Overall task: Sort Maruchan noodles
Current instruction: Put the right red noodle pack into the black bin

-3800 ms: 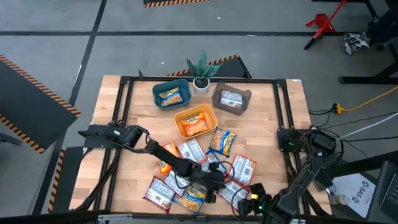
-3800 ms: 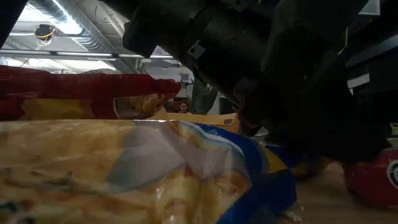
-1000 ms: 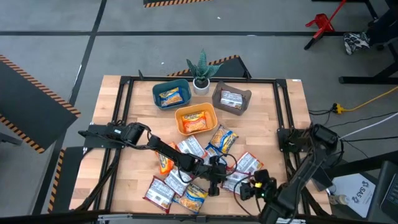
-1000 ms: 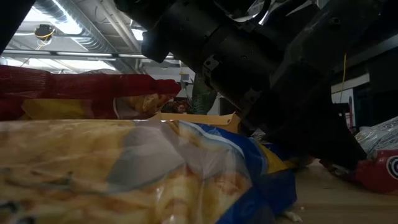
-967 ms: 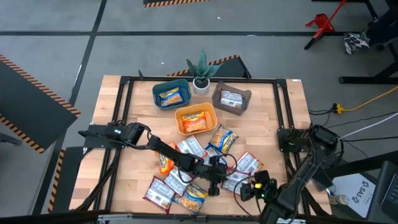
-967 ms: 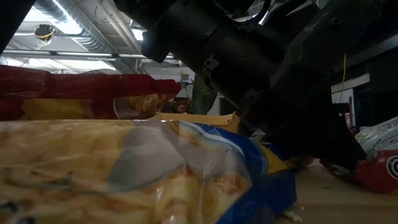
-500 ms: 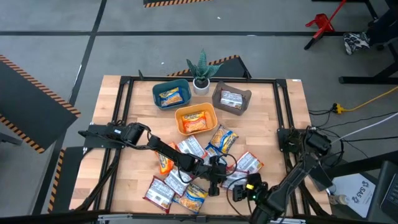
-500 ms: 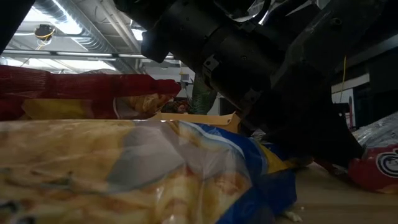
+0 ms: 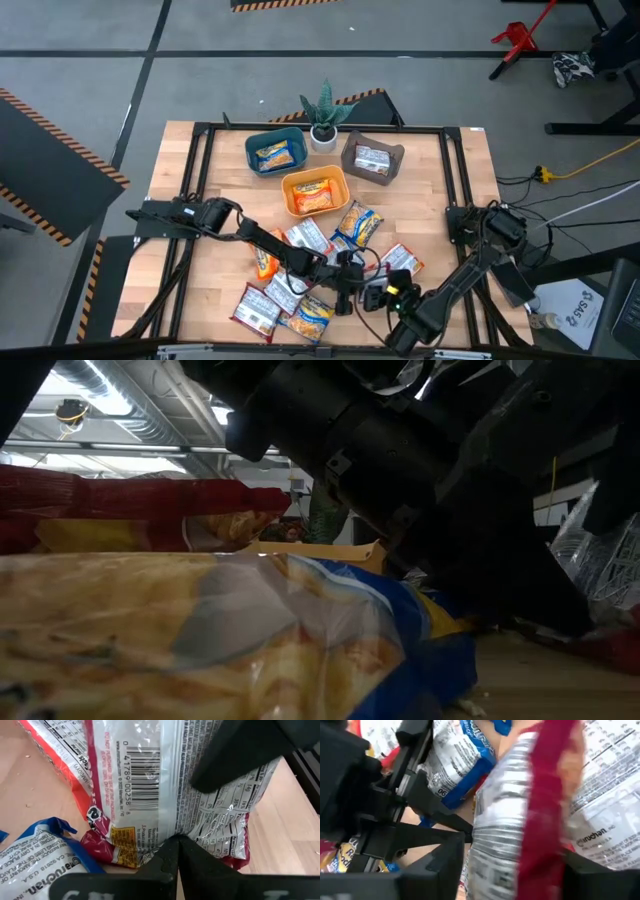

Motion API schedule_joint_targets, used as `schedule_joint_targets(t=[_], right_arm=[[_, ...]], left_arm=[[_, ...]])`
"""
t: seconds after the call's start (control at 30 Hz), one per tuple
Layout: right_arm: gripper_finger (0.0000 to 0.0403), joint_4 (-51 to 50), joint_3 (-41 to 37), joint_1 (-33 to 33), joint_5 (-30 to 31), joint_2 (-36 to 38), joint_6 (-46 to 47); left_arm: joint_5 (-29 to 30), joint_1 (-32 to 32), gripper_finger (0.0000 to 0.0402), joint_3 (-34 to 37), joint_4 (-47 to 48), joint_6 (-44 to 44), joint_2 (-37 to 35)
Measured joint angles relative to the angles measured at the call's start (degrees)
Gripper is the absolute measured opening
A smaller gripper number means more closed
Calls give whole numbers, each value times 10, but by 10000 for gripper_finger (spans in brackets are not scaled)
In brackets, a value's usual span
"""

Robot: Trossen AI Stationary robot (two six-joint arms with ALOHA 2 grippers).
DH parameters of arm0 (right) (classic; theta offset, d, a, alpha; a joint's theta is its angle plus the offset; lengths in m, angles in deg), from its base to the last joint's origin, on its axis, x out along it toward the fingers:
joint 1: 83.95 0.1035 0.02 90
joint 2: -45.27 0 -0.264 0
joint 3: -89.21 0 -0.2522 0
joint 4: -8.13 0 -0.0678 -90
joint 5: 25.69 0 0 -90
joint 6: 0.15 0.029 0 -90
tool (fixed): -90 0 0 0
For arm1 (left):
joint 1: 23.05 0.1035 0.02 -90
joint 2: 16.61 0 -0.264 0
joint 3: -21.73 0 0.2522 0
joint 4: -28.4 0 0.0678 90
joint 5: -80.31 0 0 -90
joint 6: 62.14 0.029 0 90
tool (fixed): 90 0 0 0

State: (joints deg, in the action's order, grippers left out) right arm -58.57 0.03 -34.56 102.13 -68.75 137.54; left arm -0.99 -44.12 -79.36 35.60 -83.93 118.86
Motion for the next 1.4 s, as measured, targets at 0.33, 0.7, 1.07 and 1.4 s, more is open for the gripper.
schedule_joint_targets(t=[0.33, 0.7, 1.07, 1.4], right_arm=[[94, -1, 0, 0, 22, 2, -2], [102, -148, 0, -16, 114, 99, -2], [106, -341, 1, -175, 234, 257, -110], [106, -182, 0, -445, 178, 349, -503]], left_arm=[[-25, 0, 0, 8, 119, 33, -79], [13, -9, 0, 5, 296, 55, -264], [130, -42, 0, 4, 420, 56, -428], [168, -62, 0, 4, 518, 18, -519]])
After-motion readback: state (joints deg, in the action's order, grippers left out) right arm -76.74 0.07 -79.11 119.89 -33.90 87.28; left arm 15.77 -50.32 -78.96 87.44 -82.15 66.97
